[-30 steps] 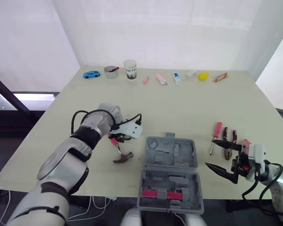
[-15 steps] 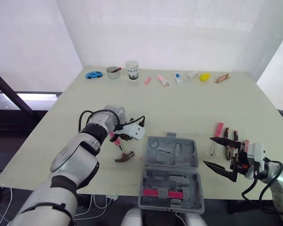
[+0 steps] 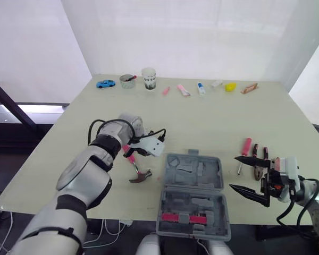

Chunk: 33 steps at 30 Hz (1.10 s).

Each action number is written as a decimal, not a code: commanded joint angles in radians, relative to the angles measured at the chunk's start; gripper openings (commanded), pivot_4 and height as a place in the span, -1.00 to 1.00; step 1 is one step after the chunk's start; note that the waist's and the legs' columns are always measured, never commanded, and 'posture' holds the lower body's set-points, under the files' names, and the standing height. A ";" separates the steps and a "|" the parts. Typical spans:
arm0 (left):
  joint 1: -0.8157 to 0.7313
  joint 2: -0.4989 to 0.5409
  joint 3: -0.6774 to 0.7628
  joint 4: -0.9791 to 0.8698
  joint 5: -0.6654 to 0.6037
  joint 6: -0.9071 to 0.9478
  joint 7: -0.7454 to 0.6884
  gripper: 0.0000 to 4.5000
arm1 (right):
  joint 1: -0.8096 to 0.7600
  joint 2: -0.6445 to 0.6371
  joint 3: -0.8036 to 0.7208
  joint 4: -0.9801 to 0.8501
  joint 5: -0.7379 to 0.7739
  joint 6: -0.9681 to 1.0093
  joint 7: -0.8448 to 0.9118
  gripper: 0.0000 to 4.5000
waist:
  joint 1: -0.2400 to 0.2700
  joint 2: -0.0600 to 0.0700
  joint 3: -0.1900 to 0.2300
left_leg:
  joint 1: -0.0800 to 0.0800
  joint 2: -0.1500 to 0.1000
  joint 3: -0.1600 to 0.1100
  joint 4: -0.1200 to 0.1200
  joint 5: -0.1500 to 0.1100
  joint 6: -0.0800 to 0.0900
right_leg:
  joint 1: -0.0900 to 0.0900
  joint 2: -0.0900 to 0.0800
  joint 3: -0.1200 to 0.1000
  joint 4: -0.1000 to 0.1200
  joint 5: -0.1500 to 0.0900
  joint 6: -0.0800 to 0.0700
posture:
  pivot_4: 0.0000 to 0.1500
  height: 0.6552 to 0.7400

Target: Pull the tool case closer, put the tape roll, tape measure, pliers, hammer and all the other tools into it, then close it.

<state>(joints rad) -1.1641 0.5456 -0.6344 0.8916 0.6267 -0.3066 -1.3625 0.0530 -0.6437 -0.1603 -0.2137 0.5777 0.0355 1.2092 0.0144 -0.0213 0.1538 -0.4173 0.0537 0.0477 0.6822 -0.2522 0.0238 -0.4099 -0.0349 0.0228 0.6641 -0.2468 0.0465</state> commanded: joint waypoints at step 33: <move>-0.050 -0.186 0.033 0.164 -0.336 0.014 -0.204 -0.99 | 0.161 -0.057 -0.142 -0.020 -0.015 -0.058 -0.011 1.00 | -0.001 0.000 0.000 | 0.000 0.000 0.000 0.001 0.000 0.000 | 0.000 0.002 0.003 0.001 0.000 0.000 | 1.00 1.00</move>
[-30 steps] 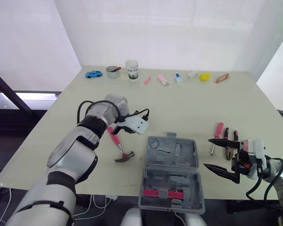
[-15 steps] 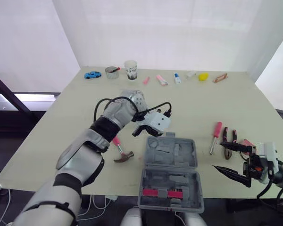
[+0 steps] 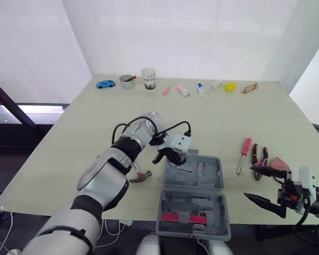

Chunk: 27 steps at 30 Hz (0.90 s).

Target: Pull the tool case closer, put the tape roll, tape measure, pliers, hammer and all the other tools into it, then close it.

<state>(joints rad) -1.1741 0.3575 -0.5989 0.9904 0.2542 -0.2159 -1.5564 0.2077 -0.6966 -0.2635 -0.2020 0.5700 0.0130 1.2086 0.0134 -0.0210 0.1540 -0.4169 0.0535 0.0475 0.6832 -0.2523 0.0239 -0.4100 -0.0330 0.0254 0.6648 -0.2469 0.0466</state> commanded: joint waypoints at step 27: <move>-0.081 -0.071 0.033 0.266 0.158 -0.149 0.089 -0.99 | -0.008 0.003 -0.029 -0.018 -0.032 -0.075 -0.033 1.00 | -0.001 0.000 0.000 | 0.000 0.000 0.000 0.000 0.000 0.000 | 0.000 0.000 0.000 0.000 0.000 0.000 | 1.00 1.00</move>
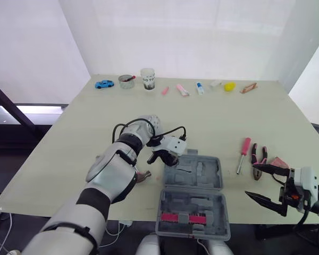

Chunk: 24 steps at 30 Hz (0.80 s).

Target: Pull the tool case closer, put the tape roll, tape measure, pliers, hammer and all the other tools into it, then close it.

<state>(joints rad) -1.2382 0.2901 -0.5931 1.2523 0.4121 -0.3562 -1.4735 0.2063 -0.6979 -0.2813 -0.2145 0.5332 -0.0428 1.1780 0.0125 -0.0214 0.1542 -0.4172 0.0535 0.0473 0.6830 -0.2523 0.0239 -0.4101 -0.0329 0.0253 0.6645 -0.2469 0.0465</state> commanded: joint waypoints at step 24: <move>-0.007 -0.014 0.114 0.061 -0.023 0.042 -0.012 -0.99 | 0.024 0.028 -0.007 -0.041 0.022 -0.021 -0.017 1.00 | 0.000 0.000 0.000 | 0.000 0.000 0.000 0.000 0.000 0.000 | 0.000 0.000 0.000 0.000 0.000 0.000 | 1.00 1.00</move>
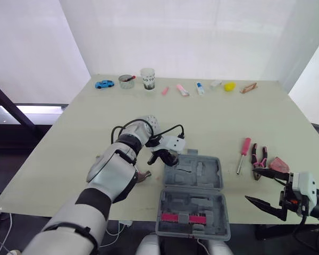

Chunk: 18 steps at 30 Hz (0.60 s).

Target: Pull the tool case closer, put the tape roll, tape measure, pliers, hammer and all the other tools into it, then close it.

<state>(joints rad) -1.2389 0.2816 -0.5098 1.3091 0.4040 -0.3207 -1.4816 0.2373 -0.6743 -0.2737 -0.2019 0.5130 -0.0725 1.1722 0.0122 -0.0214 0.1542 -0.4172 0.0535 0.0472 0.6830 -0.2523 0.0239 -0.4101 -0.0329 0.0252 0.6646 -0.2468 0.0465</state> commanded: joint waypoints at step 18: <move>0.006 -0.005 0.048 0.014 0.005 0.017 0.004 -0.99 | 0.001 -0.003 -0.022 -0.068 0.048 0.028 -0.015 1.00 | 0.000 0.000 0.000 | 0.000 0.000 0.000 0.000 0.000 0.000 | 0.000 0.000 0.000 0.000 0.000 0.000 | 1.00 1.00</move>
<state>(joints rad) -1.2241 0.2787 -0.4793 1.3197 0.4104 -0.3101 -1.4738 0.2345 -0.6676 -0.2738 -0.2389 0.5404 -0.0455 1.1571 0.0122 -0.0214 0.1541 -0.4172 0.0535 0.0471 0.6830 -0.2523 0.0239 -0.4101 -0.0329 0.0252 0.6647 -0.2468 0.0466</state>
